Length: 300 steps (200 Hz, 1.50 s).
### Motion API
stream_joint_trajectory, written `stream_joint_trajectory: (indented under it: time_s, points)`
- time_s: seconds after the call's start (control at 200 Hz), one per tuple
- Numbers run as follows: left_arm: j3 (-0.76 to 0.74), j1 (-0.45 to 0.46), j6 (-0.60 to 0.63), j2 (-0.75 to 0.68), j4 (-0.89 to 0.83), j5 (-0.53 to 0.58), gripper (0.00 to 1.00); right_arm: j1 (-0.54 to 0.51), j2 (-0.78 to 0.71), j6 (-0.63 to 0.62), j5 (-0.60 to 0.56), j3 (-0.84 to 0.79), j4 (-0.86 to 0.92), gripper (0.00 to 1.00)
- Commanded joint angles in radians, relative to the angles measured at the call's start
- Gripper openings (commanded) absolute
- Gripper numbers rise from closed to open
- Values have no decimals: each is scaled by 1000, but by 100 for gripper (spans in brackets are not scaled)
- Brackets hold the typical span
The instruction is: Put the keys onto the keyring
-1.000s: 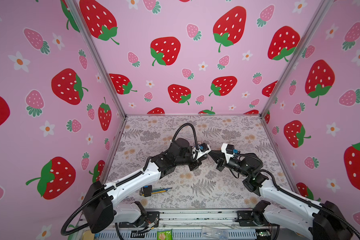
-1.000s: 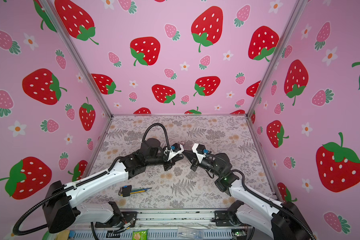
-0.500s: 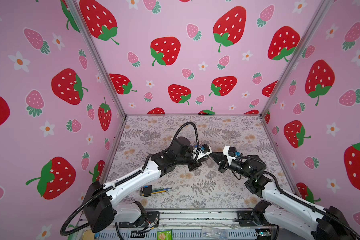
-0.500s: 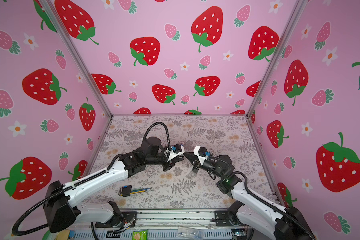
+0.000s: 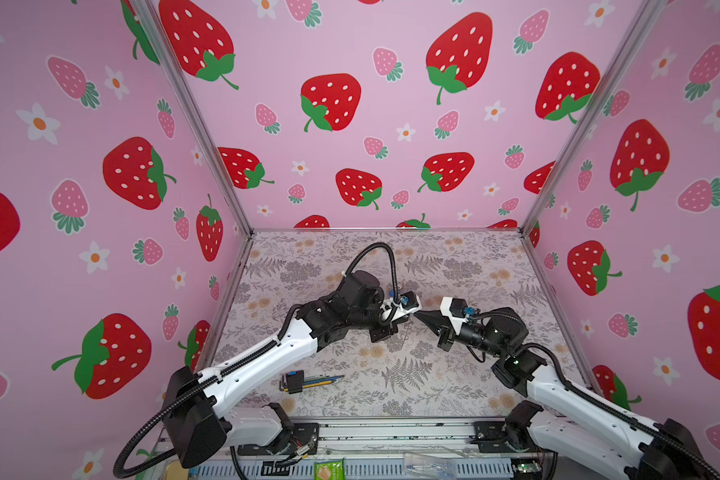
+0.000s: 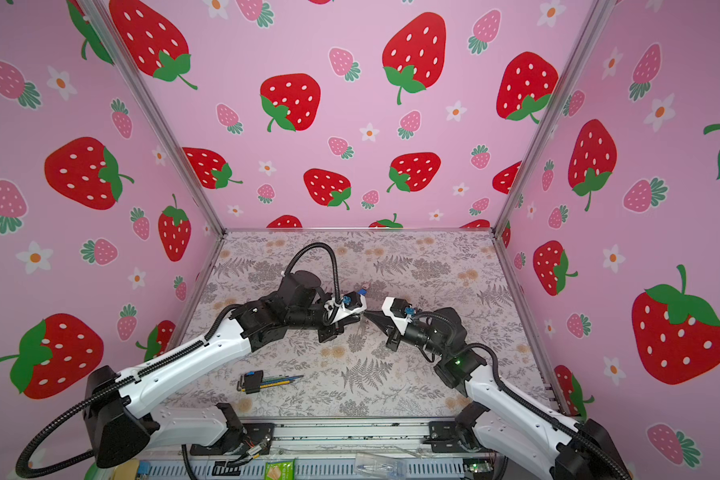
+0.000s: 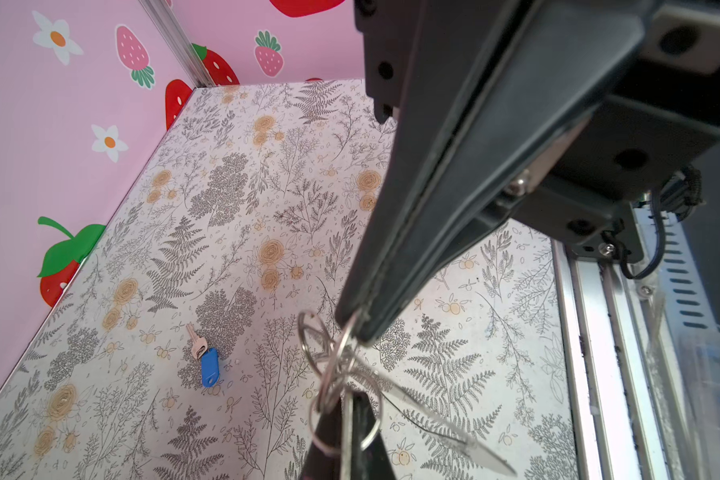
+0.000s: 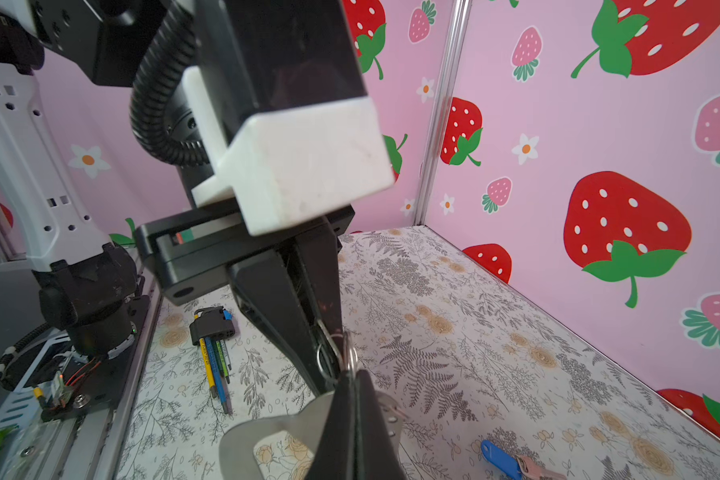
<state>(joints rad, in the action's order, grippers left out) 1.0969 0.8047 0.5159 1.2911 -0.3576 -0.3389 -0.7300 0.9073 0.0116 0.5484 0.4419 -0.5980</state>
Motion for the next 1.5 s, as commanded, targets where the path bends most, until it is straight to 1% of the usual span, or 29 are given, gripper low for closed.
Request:
stream_joint_trajectory:
  time_s: [0.0,0.075,0.26,0.515,0.66,0.735,0.81,0.935,1.035,1.131,1.291,1.386,1.456,1.466,1.496]
  points:
    - [45,-7,58,-30,-54,15,0,5,-4,-30,10,45,24,0]
    - [53,-7,80,-29,-71,31,0,4,-4,-33,9,46,30,0]
    - [88,-7,157,-15,-132,114,0,7,-4,-36,8,49,39,0]
    - [153,-5,197,19,-182,118,0,8,71,-50,48,77,76,0]
    - [182,1,253,42,-224,168,0,8,84,-65,22,89,131,0]
    - [191,1,273,43,-237,186,0,10,78,-65,6,80,132,0]
    - [198,1,270,44,-237,169,0,13,74,-48,11,70,112,0]
    - [199,17,236,63,-219,134,0,14,81,22,6,34,2,0]
    - [201,33,212,84,-198,132,0,14,79,75,-23,16,-69,0]
    - [212,45,194,104,-182,128,0,15,77,100,-20,7,-115,0]
    - [262,48,176,141,-186,156,0,17,77,82,-10,-3,-86,0]
    - [286,48,197,146,-212,194,0,24,54,68,-20,-25,-58,0]
    - [298,49,217,145,-234,195,0,31,32,64,-36,-40,-41,0]
    - [300,49,219,146,-238,217,0,33,28,62,-41,-43,-39,0]
    - [304,48,227,148,-248,231,0,38,16,61,-47,-50,-39,0]
